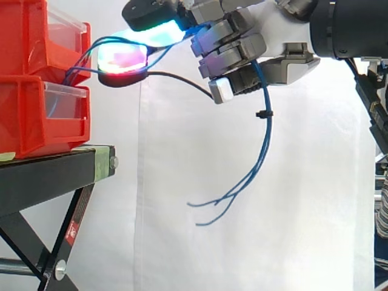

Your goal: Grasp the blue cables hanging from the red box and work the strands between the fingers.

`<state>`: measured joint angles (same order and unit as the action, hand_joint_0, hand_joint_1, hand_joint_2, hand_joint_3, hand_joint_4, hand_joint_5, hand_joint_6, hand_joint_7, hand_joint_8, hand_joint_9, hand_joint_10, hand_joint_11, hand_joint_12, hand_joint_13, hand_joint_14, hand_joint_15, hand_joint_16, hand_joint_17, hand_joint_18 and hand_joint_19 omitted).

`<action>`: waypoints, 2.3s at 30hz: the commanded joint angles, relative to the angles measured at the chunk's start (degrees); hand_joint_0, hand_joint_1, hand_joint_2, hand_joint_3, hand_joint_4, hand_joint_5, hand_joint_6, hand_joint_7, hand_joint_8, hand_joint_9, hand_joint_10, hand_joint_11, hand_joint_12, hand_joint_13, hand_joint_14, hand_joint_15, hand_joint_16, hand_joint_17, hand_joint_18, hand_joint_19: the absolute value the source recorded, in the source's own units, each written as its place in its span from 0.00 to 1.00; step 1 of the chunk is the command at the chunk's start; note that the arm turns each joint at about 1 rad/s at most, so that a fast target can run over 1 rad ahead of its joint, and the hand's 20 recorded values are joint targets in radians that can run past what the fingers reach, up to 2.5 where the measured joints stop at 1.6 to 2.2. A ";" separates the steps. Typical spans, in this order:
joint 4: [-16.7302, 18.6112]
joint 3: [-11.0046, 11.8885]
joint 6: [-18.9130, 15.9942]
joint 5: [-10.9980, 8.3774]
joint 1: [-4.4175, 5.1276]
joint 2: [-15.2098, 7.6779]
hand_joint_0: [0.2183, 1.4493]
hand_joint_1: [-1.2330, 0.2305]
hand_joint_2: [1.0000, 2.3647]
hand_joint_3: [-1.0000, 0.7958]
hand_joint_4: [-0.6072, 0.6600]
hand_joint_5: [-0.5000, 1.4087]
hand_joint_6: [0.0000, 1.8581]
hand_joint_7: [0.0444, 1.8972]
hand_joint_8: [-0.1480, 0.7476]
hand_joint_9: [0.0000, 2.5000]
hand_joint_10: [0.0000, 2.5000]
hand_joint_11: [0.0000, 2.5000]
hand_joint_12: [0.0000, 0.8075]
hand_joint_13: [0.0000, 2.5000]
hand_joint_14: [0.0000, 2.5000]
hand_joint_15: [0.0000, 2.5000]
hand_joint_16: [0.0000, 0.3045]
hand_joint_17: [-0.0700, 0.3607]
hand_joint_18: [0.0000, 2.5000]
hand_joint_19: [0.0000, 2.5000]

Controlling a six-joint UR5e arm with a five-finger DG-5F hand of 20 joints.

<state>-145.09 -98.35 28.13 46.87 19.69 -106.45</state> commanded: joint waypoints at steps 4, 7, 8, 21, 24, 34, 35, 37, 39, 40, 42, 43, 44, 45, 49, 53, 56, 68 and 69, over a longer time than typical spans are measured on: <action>-0.02 0.00 0.00 -0.03 0.00 -0.07 0.80 0.35 0.09 0.71 0.64 0.55 0.01 0.65 0.76 0.71 1.00 1.00 0.85 0.78 1.00 0.68 0.80 0.58 1.00 0.24; -0.11 0.00 -0.18 -0.03 0.00 0.02 0.73 0.34 0.12 0.67 0.65 0.54 0.01 0.67 0.76 0.71 1.00 1.00 0.85 0.78 1.00 0.68 0.80 0.58 1.00 0.24; -0.20 0.00 -0.18 -0.03 0.00 0.02 0.63 0.34 0.21 0.60 0.67 0.53 0.01 0.68 0.76 0.71 1.00 1.00 0.85 0.78 1.00 0.68 0.80 0.58 1.00 0.24; -0.20 0.00 -0.62 -0.03 0.00 0.02 0.56 0.33 0.00 0.43 0.70 0.49 0.00 0.67 0.76 0.71 1.00 1.00 0.85 0.78 1.00 0.68 0.80 0.58 1.00 0.24; -0.20 0.00 -0.79 -0.03 0.00 0.02 0.62 0.32 0.00 0.45 0.68 0.49 0.00 0.68 0.76 0.71 1.00 1.00 0.85 0.78 1.00 0.68 0.80 0.58 1.00 0.24; -0.20 0.09 -2.02 -0.03 0.00 -0.07 0.47 0.35 0.01 0.19 0.66 0.47 0.00 0.70 0.76 0.71 1.00 1.00 0.85 0.78 1.00 0.68 0.80 0.58 1.00 0.24; -0.20 0.00 -2.02 -0.03 0.00 0.02 0.47 0.35 0.01 0.20 0.65 0.47 0.00 0.70 0.76 0.71 1.00 1.00 0.85 0.78 1.00 0.68 0.80 0.58 1.00 0.24; -0.20 0.00 -2.02 -0.03 0.00 -0.07 0.48 0.34 0.01 0.23 0.65 0.47 0.00 0.71 0.76 0.71 1.00 1.00 0.85 0.78 1.00 0.68 0.80 0.58 1.00 0.24; -0.20 0.00 -2.02 -0.03 0.00 -0.07 0.52 0.33 0.01 0.29 0.66 0.47 0.00 0.73 0.76 0.71 1.00 1.00 0.85 0.78 1.00 0.68 0.80 0.58 1.00 0.24; -0.20 0.00 -2.02 -0.03 0.00 -0.07 0.53 0.33 0.01 0.32 0.66 0.48 0.00 0.73 0.76 0.71 1.00 1.00 0.85 0.78 1.00 0.68 0.80 0.58 1.00 0.24; -0.20 0.00 -2.02 -0.03 0.00 -0.07 0.55 0.32 0.01 0.38 0.66 0.47 0.01 0.72 0.76 0.71 1.00 1.00 0.85 0.78 1.00 0.68 0.80 0.58 1.00 0.24; -0.20 0.00 -2.02 -0.03 0.00 0.02 0.57 0.32 0.01 0.42 0.66 0.47 0.03 0.72 0.76 0.71 1.00 1.00 0.85 0.78 1.00 0.68 0.80 0.58 1.00 0.24; -0.20 0.00 -2.02 -0.03 0.00 -0.07 0.58 0.32 0.01 0.44 0.66 0.46 0.04 0.71 0.76 0.71 1.00 1.00 0.85 0.78 1.00 0.68 0.80 0.58 1.00 0.24; -0.20 0.00 -2.02 -0.03 -0.09 0.02 0.59 0.32 0.01 0.45 0.66 0.46 0.04 0.70 0.76 0.71 1.00 1.00 0.85 0.78 1.00 0.68 0.80 0.58 1.00 0.24; -0.20 0.00 -2.02 -0.11 0.00 -0.07 0.57 0.32 0.01 0.36 0.65 0.45 0.05 0.71 0.76 0.71 1.00 1.00 0.85 0.78 1.00 0.68 0.80 0.58 1.00 0.24; -0.20 0.00 -2.02 -0.11 0.00 0.02 0.52 0.32 0.01 0.30 0.64 0.44 0.04 0.70 0.76 0.71 1.00 1.00 0.85 0.78 1.00 0.68 0.80 0.58 1.00 0.24; -0.02 0.00 -2.02 -0.11 0.00 0.02 0.59 0.31 0.01 0.41 0.65 0.44 0.06 0.69 0.76 0.71 1.00 1.00 0.85 0.78 1.00 0.68 0.80 0.58 1.00 0.24; -0.11 0.00 -2.02 -0.11 0.00 0.02 0.73 0.30 0.10 0.60 0.61 0.44 0.09 0.69 0.76 0.71 1.00 1.00 0.85 0.78 1.00 0.68 0.80 0.58 1.00 0.24; -0.11 0.00 -2.02 -0.03 0.00 -0.07 0.74 0.30 0.10 0.60 0.61 0.44 0.09 0.69 0.76 0.71 1.00 1.00 0.85 0.78 1.00 0.68 0.80 0.58 1.00 0.24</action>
<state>-145.22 -98.35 26.10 46.80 19.69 -106.47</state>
